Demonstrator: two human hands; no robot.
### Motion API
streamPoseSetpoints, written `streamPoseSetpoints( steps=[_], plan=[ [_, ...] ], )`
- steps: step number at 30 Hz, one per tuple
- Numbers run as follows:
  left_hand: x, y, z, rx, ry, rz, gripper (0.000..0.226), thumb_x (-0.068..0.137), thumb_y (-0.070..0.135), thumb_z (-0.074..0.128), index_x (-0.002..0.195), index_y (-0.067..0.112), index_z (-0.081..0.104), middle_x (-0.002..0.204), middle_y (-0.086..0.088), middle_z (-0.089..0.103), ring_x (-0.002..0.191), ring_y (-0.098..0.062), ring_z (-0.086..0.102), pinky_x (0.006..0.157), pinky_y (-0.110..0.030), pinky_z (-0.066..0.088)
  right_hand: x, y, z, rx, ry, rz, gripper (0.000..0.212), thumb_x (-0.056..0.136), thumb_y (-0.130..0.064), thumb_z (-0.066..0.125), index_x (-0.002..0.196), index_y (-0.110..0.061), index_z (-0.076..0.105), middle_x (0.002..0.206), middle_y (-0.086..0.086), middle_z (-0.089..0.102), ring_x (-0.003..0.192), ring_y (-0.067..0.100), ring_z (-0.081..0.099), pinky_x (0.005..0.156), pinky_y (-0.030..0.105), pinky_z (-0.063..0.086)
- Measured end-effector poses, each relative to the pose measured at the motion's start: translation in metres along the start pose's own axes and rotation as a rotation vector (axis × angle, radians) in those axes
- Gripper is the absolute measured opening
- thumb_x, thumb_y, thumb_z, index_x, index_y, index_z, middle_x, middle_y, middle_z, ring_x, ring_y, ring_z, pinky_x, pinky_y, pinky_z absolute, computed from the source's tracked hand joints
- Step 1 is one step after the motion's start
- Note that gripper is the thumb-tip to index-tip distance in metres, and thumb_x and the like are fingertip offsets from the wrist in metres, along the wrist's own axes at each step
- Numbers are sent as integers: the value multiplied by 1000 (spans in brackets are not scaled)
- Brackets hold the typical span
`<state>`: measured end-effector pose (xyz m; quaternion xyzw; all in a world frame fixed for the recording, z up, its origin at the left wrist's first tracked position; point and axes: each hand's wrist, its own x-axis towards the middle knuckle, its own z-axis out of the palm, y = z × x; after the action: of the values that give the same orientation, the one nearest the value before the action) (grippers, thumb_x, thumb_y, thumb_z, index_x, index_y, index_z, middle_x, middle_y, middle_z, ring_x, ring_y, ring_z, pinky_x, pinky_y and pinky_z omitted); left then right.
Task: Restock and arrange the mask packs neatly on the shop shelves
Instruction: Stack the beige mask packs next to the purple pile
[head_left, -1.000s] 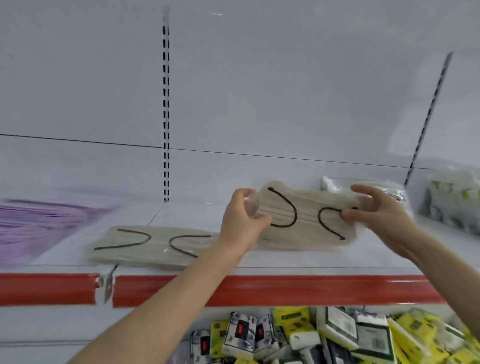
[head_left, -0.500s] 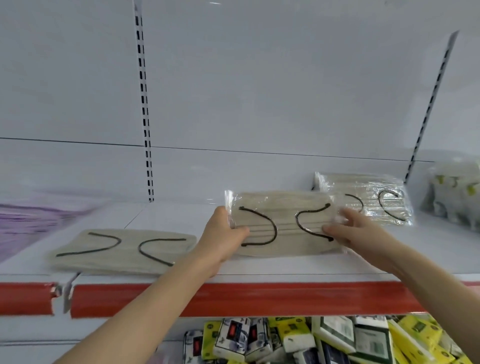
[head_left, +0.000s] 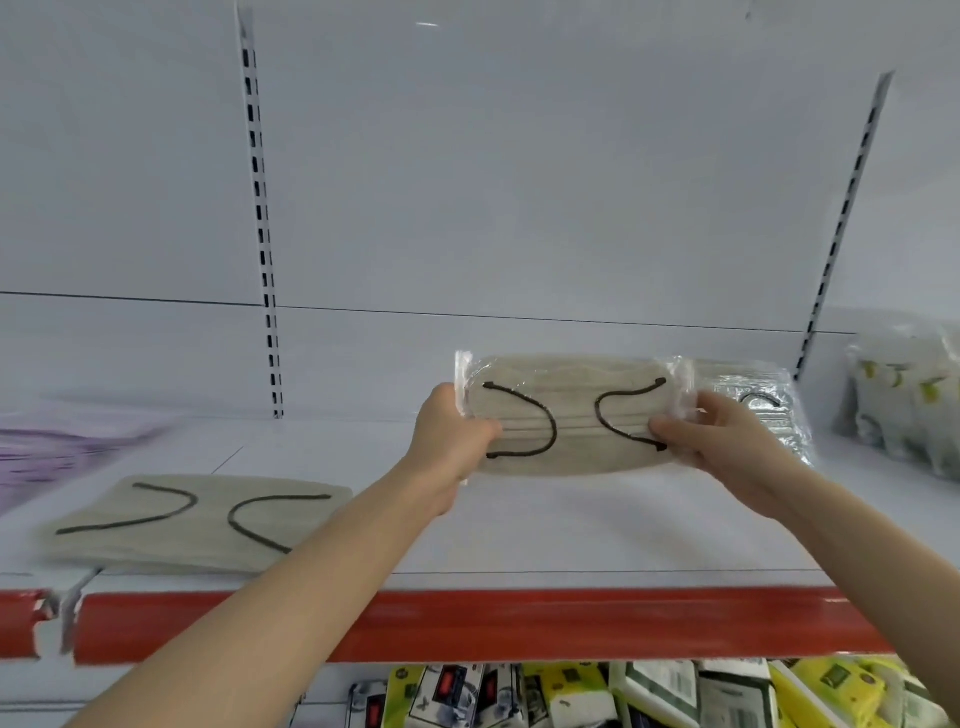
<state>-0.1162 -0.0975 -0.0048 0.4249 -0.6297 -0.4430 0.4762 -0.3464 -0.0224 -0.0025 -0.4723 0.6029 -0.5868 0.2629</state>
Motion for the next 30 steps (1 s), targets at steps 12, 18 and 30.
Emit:
streamPoseSetpoints(
  steps=[12, 18, 30],
  plan=[
    [37, 30, 135, 132, -187, 52, 12, 83, 7, 54, 77, 13, 45, 78, -3, 49, 77, -25, 52, 73, -41, 53, 42, 11, -126, -17, 251, 67, 40, 84, 6, 60, 122, 9, 48, 92, 13, 59, 73, 20, 57, 54, 12, 52],
    [44, 17, 175, 310, -263, 57, 5, 83, 7, 56, 84, 6, 51, 85, -10, 54, 77, -26, 54, 69, -36, 51, 55, 32, -153, -184, 293, 159, 50, 85, 2, 62, 130, 9, 41, 90, 11, 52, 102, 38, 55, 83, 38, 42],
    [51, 1, 176, 595, -210, 135, 36, 90, 15, 51, 61, 14, 30, 62, 1, 37, 55, -13, 35, 56, -27, 32, 66, 60, -150, -707, 216, 220, 38, 87, -35, 61, 105, -3, 48, 95, 11, 56, 83, 26, 53, 69, 30, 39]
  ],
)
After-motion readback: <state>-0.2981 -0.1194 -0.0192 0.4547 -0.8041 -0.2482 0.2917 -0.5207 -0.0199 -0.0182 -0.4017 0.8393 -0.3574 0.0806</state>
